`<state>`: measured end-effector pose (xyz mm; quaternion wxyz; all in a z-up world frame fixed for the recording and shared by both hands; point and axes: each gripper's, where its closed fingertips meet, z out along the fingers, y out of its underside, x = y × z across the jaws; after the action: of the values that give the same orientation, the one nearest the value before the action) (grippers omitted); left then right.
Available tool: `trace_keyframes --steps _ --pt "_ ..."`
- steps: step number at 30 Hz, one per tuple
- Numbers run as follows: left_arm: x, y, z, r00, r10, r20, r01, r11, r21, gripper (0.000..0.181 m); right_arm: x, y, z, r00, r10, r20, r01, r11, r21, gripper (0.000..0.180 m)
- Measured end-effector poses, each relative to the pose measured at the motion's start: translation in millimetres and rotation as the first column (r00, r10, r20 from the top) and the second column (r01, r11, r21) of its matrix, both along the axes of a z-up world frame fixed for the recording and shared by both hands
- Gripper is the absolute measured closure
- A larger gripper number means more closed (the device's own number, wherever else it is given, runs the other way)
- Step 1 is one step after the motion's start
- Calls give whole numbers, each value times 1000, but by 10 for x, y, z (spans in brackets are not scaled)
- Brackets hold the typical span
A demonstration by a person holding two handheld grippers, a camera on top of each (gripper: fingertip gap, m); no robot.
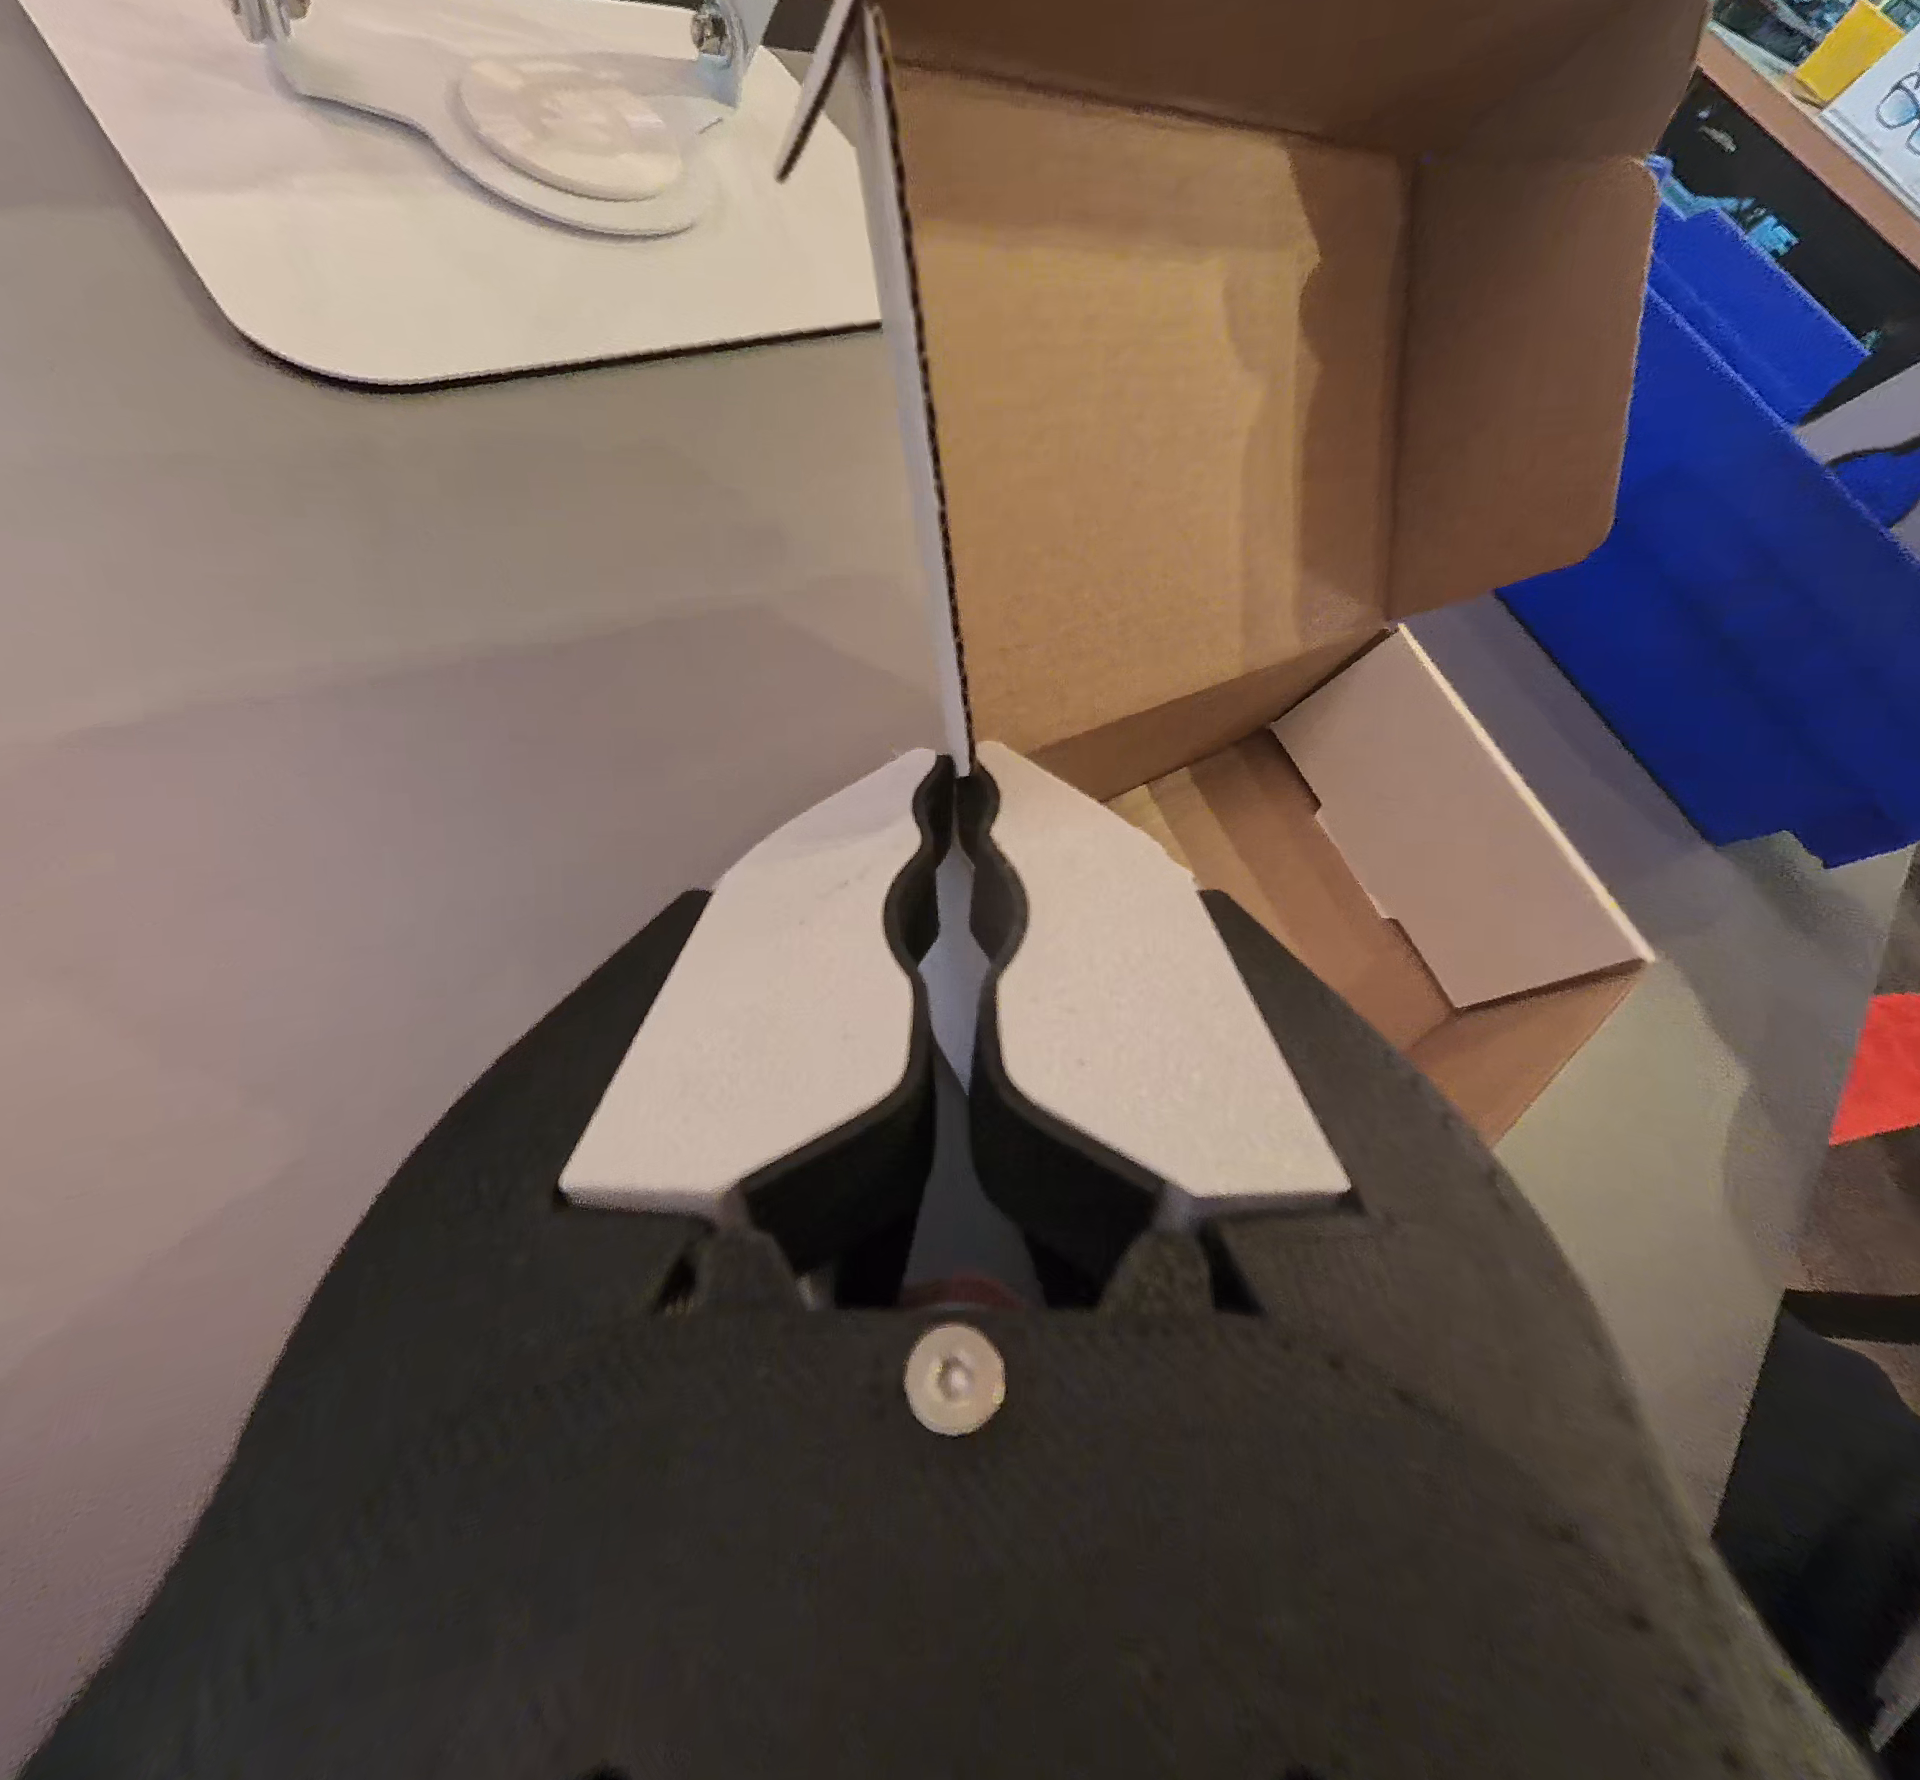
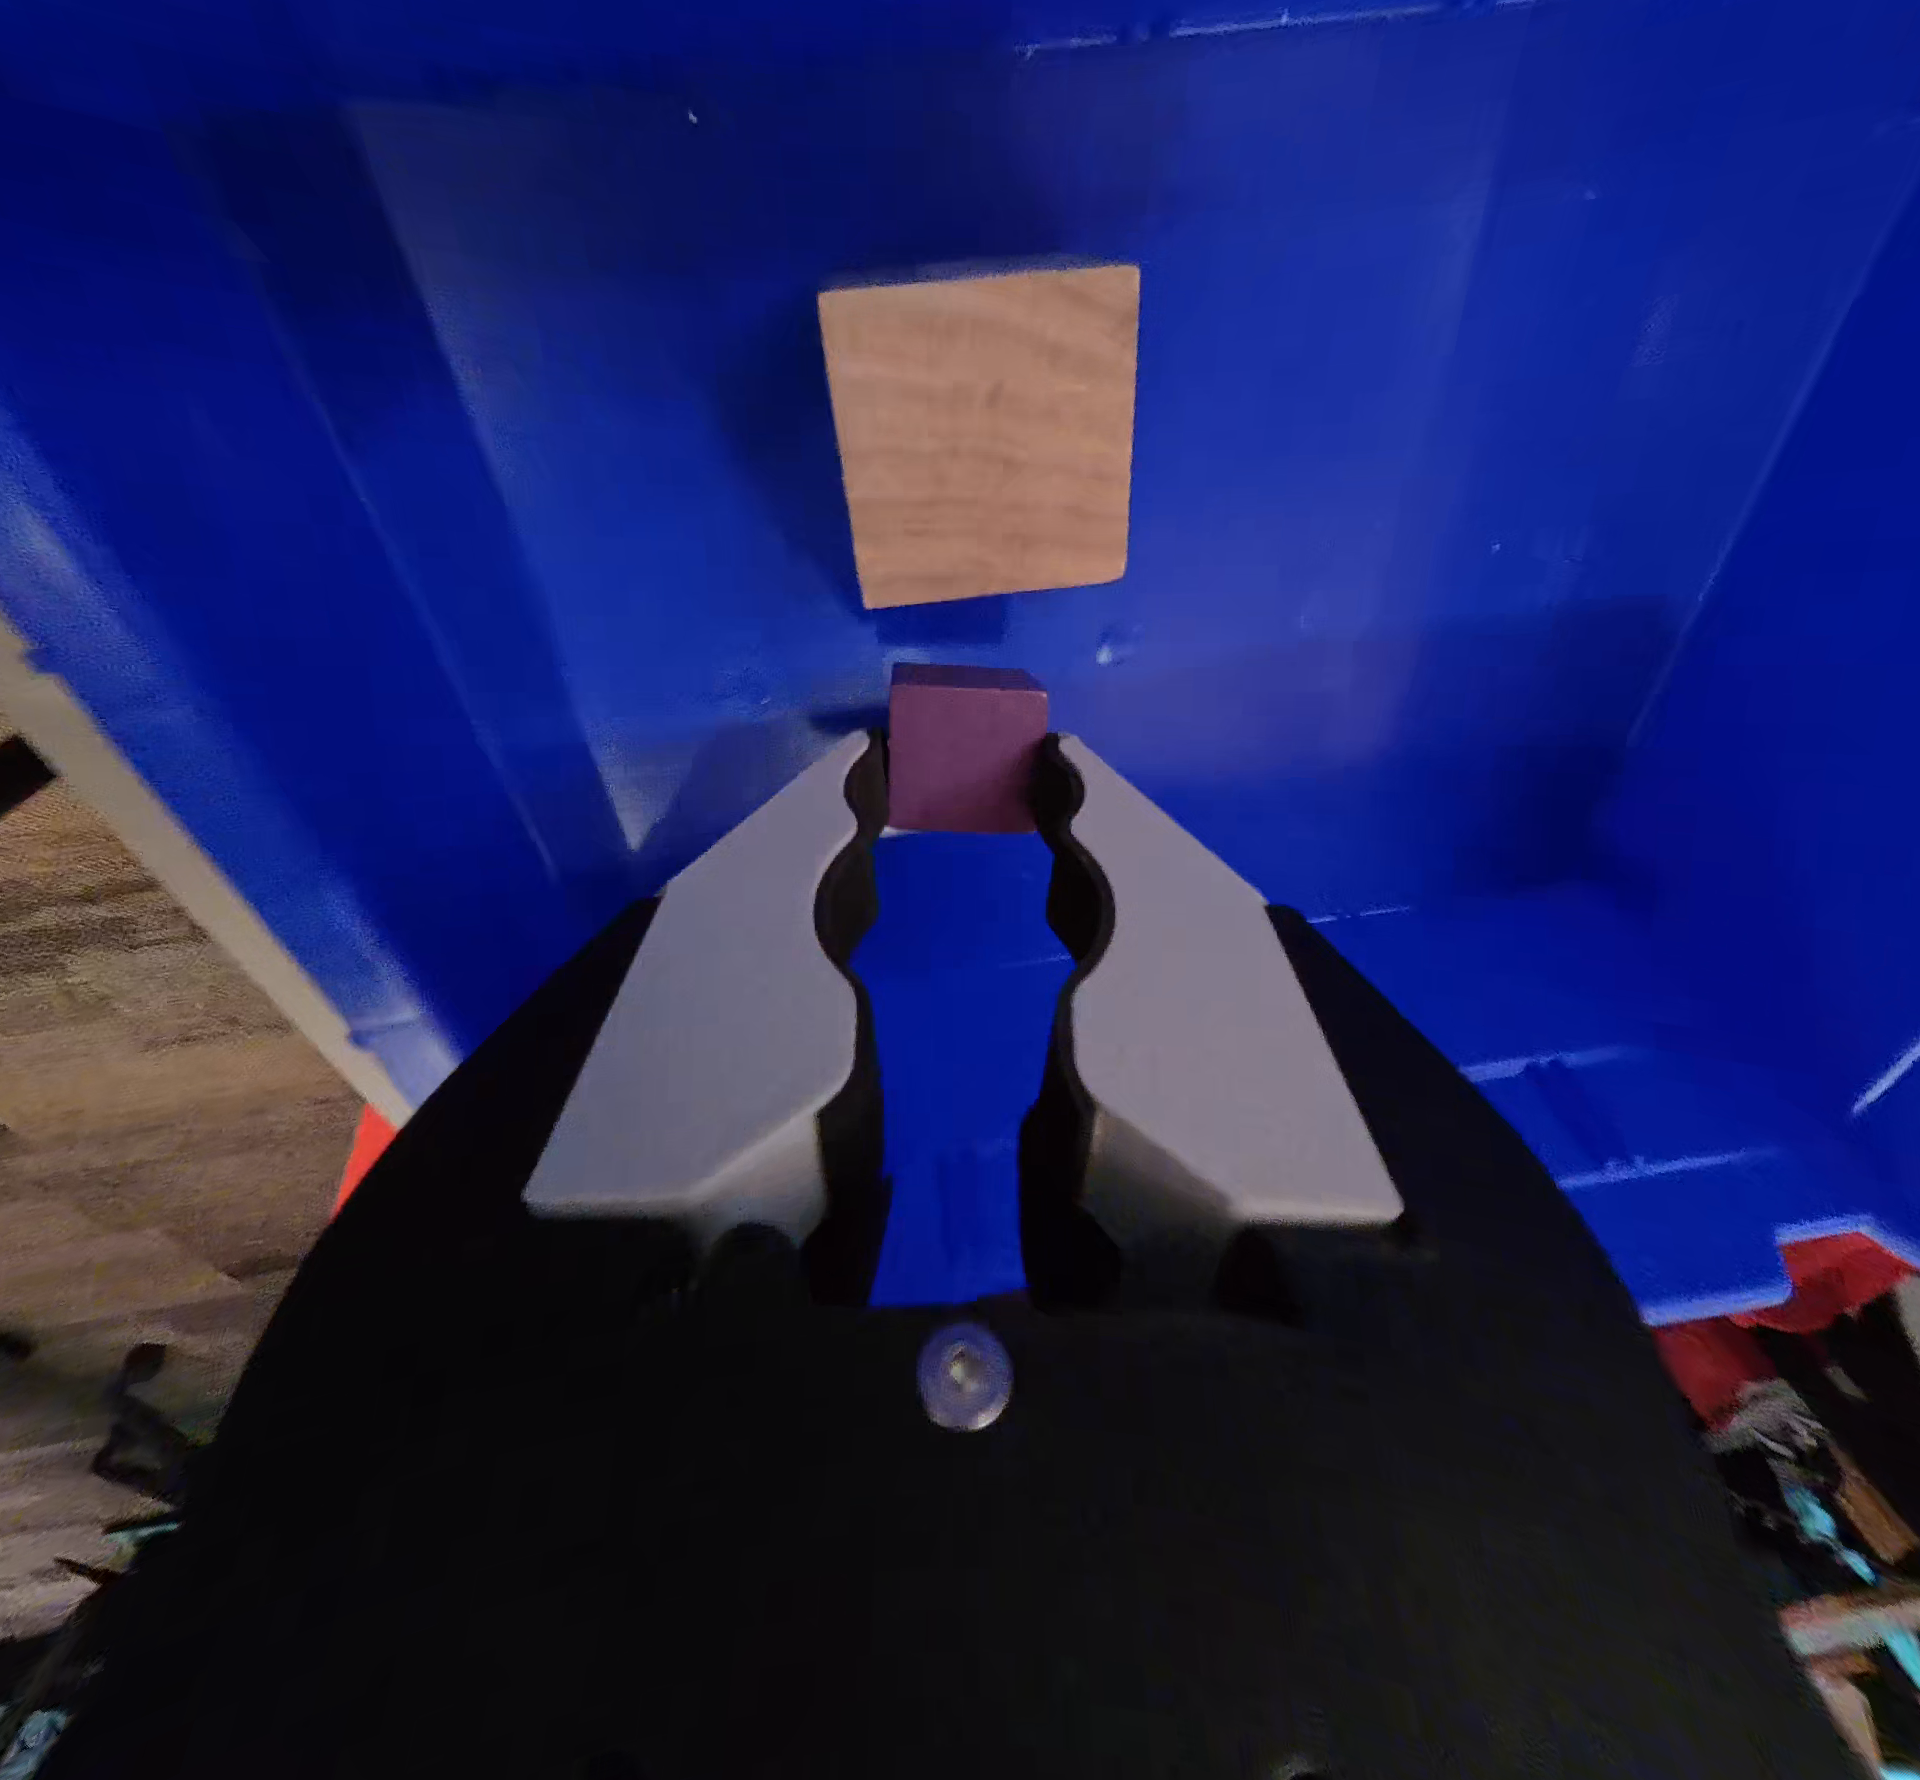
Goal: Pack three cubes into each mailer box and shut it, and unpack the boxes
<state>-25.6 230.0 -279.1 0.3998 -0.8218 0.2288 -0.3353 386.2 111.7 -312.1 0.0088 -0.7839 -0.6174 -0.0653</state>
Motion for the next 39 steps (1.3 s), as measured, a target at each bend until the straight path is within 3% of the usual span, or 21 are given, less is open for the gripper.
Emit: trace_keyframes --steps 5,7,10,12,15,16,18,20,22,25,27,33,39 --pt "4 5 1 1000 -1 -1 1 1000 3 181 50 49 -160 999 24 39 -23 1000 -9 152" --pt "6 7 0 1000 -3 -2 3 1000 3 180 56 79 -132 999 10 44 -10 1000 2 136" --pt "2 2 4 1000 -3 1 3 1000 1 180 88 67 91 997 6 73 -8 999 34 131" --pt "0 -1 12 1000 -1 -1 1 1000 3 180 22 78 455 996 -40 81 31 994 108 134" --pt "20 2 20 1000 3 5 -3 1000 2 180 -1026 89 1157 972 21 -233 38 969 244 136" --pt "34 2 16 1000 3 7 -3 1000 -1 180 -1468 77 1326 943 65 -327 27 962 270 145" --pt "68 -3 13 1000 -2 15 2 1000 -9 180 -2314 37 1423 872 141 -468 -12 963 269 153" --pt "78 -8 14 1000 0 14 0 1000 -10 180 -2961 62 1203 838 125 -531 -23 981 194 154" --pt "63 -10 23 1000 10 19 -10 1000 -11 180 -3370 154 791 866 109 -487 -43 989 144 144" --pt "30 5 39 999 23 32 -23 1000 -9 181 -3759 238 341 890 39 -454 -21 999 45 148" --pt "20 14 39 999 28 35 -27 1000 -10 181 -3944 278 239 872 -12 -490 3 1000 -19 159" --pt "45 3 20 999 23 41 -22 1000 -15 180 -4062 286 -49 890 -56 -453 -14 989 -150 155" --pt "43 -8 29 999 18 47 -17 1000 -13 180 -4051 312 -111 904 19 -427 -55 996 -72 160"
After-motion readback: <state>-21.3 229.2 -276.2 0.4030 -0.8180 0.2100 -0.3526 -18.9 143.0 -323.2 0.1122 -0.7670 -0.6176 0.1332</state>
